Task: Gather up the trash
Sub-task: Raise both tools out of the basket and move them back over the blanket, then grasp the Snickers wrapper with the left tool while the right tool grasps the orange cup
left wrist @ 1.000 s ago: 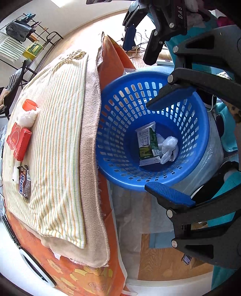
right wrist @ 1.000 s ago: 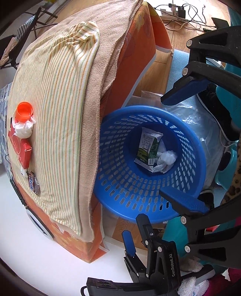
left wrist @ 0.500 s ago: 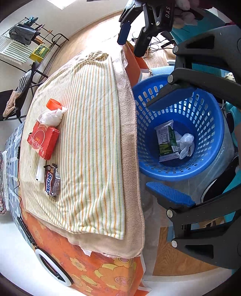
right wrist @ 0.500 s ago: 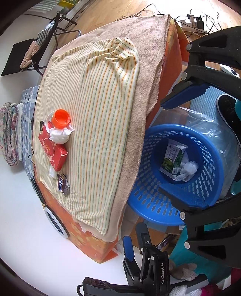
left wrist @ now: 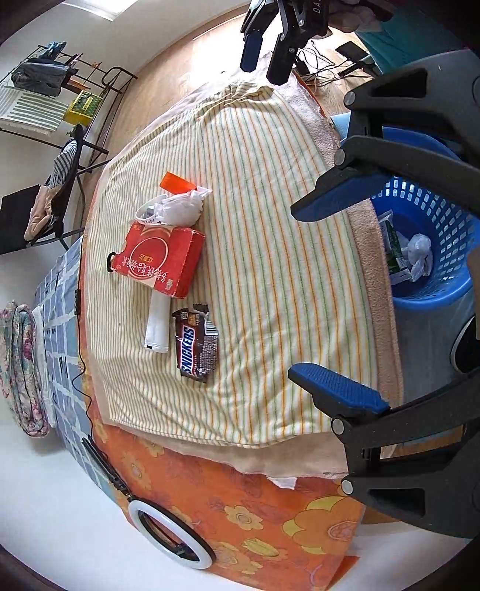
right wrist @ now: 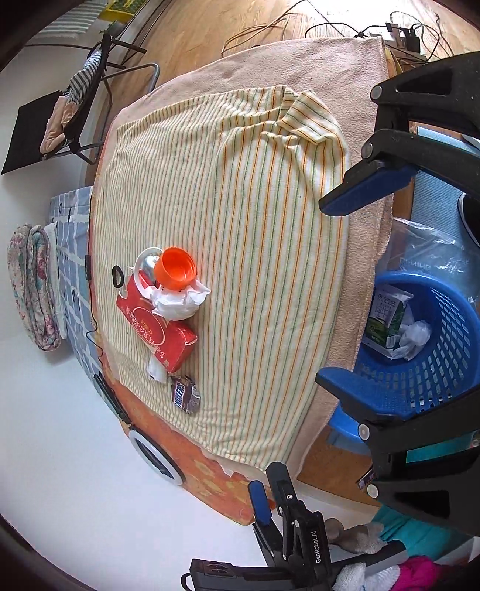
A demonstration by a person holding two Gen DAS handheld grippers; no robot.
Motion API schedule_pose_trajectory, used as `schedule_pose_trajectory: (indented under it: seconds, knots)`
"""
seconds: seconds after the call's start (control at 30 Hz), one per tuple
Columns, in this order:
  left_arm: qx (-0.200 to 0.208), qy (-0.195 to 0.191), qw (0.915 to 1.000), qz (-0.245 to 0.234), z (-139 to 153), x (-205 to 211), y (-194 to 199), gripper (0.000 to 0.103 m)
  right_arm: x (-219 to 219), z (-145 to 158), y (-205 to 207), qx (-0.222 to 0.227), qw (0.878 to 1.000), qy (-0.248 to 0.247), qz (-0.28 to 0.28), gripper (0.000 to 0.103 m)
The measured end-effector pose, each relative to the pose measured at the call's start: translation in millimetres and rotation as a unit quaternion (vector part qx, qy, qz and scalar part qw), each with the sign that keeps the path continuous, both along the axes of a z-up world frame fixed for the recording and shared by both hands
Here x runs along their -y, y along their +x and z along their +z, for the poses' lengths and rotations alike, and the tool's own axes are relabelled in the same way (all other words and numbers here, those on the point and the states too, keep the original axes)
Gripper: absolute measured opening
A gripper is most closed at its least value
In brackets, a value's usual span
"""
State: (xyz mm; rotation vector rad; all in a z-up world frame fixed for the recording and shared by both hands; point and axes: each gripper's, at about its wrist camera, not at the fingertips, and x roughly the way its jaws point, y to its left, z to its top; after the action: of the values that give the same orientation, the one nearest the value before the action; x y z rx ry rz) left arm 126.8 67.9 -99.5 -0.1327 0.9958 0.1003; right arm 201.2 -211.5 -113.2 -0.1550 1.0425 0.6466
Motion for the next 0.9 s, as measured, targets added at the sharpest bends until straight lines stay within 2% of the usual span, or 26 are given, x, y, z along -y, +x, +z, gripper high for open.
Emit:
schedule_pose_trajectory:
  seconds: [0.1,0.33,0.4,0.43,0.5,0.7,0.8,0.9]
  knots:
    - [-0.002,-0.006,1.0,-0.003,-0.1,-14.6,22.3,0.081,-2.7,6.8,13.1,0.016,1.0,-0.002,-0.004,0.085]
    - [-0.01,0.01,0.9999,-0.002,-8.0,-44.9,74.8,0.081,-11.9,11.1,51.3,0.019,1.0,0.009,-0.013,0.085]
    - [-0.014,0.015,0.9998,-0.007,-10.2,-52.1,90.4,0.081,-16.7,10.5,61.1,0.021,1.0,0.008,-0.017,0.082]
    - [-0.017,0.014,0.9997,-0.01,-11.6,-55.5,97.1,0.081,-18.8,10.0,65.8,0.022,1.0,0.01,-0.018,0.076]
    - [-0.023,0.0,0.9997,-0.01,-15.7,-65.5,110.8,0.081,-22.2,8.8,75.8,0.022,0.999,0.017,-0.023,0.071]
    - [-0.042,-0.045,0.9981,0.004,-30.9,-89.6,143.9,0.081,-26.0,-2.6,100.0,0.001,0.998,0.046,-0.042,0.071]
    - [-0.051,-0.051,0.9974,0.007,-40.0,-94.8,157.6,0.081,-29.8,-10.7,107.4,-0.017,0.997,0.055,-0.044,0.071]
    - [-0.06,-0.057,0.9965,0.006,-49.6,-96.7,168.4,0.076,-37.1,-16.5,111.4,-0.012,0.998,0.046,-0.042,0.074]
